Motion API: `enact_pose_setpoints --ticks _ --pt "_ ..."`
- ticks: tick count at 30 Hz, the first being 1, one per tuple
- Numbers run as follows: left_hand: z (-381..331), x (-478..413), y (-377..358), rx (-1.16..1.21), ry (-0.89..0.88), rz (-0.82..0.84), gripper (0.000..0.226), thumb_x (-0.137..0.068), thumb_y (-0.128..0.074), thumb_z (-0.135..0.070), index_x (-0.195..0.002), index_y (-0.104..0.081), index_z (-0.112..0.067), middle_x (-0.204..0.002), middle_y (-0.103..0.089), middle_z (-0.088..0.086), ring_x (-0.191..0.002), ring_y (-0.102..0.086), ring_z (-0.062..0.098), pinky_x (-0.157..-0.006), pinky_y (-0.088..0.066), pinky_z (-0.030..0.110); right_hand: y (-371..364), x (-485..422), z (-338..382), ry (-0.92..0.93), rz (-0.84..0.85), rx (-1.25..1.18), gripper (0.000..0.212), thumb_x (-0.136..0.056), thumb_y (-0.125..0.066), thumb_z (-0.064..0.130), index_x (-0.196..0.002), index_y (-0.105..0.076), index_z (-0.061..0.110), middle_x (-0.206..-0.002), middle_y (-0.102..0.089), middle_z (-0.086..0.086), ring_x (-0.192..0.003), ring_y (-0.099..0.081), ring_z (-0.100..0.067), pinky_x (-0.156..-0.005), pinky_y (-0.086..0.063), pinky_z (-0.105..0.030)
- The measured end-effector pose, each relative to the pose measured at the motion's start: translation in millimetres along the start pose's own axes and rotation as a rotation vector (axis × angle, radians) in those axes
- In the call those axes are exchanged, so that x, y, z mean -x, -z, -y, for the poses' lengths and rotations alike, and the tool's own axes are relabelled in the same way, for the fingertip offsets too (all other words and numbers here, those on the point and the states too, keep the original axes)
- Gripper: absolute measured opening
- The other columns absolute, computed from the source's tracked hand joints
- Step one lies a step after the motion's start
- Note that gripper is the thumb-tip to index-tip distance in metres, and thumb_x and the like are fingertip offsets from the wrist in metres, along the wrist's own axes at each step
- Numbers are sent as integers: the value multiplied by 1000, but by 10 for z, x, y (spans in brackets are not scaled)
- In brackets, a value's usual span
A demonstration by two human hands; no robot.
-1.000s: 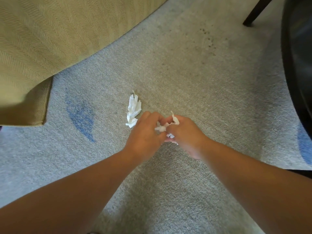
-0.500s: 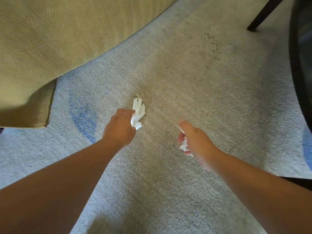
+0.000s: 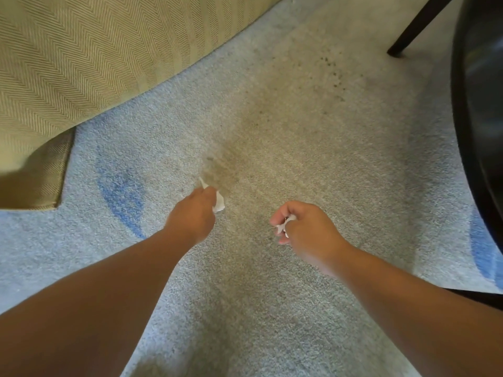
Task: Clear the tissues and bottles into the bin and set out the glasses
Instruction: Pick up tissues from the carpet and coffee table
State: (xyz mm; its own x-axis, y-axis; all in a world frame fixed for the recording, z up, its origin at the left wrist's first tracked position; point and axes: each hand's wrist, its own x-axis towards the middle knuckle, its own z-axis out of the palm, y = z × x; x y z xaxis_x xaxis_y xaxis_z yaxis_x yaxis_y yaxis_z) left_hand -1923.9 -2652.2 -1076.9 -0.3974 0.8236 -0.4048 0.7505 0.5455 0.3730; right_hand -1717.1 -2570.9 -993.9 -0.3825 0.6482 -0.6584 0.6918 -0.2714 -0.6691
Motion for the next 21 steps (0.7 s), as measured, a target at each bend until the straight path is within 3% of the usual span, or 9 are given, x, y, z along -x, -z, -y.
enact_pose_setpoints --ticks 2,4,7,10,13,15,18,21 --pt "-3 29 9 48 10 12 29 -92 -45 -7 -118 -49 -18 -116 -54 10 -88 -56 25 -70 -42 32 5 13 17 25 4 -6 35 -92 -38 -7 -82 -65 13 -84 -64 -2 -62 -60 -13 -42 -40 -15" --pt "-12 33 32 17 -1 23 33 -95 -45 -11 -127 -52 -15 -123 -52 11 -93 -56 23 -75 -40 28 13 20 24 45 2 4 32 -93 -39 -2 -79 -63 14 -71 -64 3 -48 -48 -9 -38 -34 -22" --pt "-81 37 115 -11 -51 -22 29 -97 -44 -18 -122 -58 -11 -115 -52 9 -80 -51 14 -69 -36 22 37 29 41 57 16 27 19 -96 -46 14 -82 -60 15 -58 -55 10 -35 -31 -1 -35 -24 -19" --pt "-207 78 206 68 -80 -69 15 -98 -44 -19 -104 -55 -11 -95 -54 3 -69 -50 14 -57 -35 24 73 63 51 102 23 155 8 -94 -53 15 -91 -55 22 -93 -59 0 -45 -42 0 -37 -30 -15" --pt "-341 125 263 113 -70 -61 9 -98 -40 -12 -93 -44 -19 -72 -54 -1 -57 -48 12 -47 -31 26 104 101 28 154 29 244 26 -92 -49 2 -98 -53 27 -119 -48 -1 -64 -46 -4 -42 -34 -11" --pt "-420 146 296 125 -71 -45 17 -96 -37 -7 -96 -49 -18 -78 -56 -3 -64 -51 11 -51 -33 27 125 147 37 174 19 269 31 -93 -44 -2 -102 -54 26 -120 -44 1 -70 -47 -5 -48 -37 -14" --pt "-559 192 369 140 -109 -48 18 -96 -39 -20 -88 -55 -16 -87 -57 -2 -71 -53 13 -56 -37 28 168 221 71 172 -7 282 28 -94 -40 0 -102 -55 21 -111 -54 0 -73 -54 -11 -54 -41 -23" --pt "-740 243 483 53 -208 -98 35 -98 -42 -38 -69 -44 -18 -64 -47 -2 -54 -44 14 -48 -29 29 221 336 155 153 -16 240 25 -93 -39 2 -93 -53 22 -95 -60 -4 -79 -63 -27 -60 -52 -40"
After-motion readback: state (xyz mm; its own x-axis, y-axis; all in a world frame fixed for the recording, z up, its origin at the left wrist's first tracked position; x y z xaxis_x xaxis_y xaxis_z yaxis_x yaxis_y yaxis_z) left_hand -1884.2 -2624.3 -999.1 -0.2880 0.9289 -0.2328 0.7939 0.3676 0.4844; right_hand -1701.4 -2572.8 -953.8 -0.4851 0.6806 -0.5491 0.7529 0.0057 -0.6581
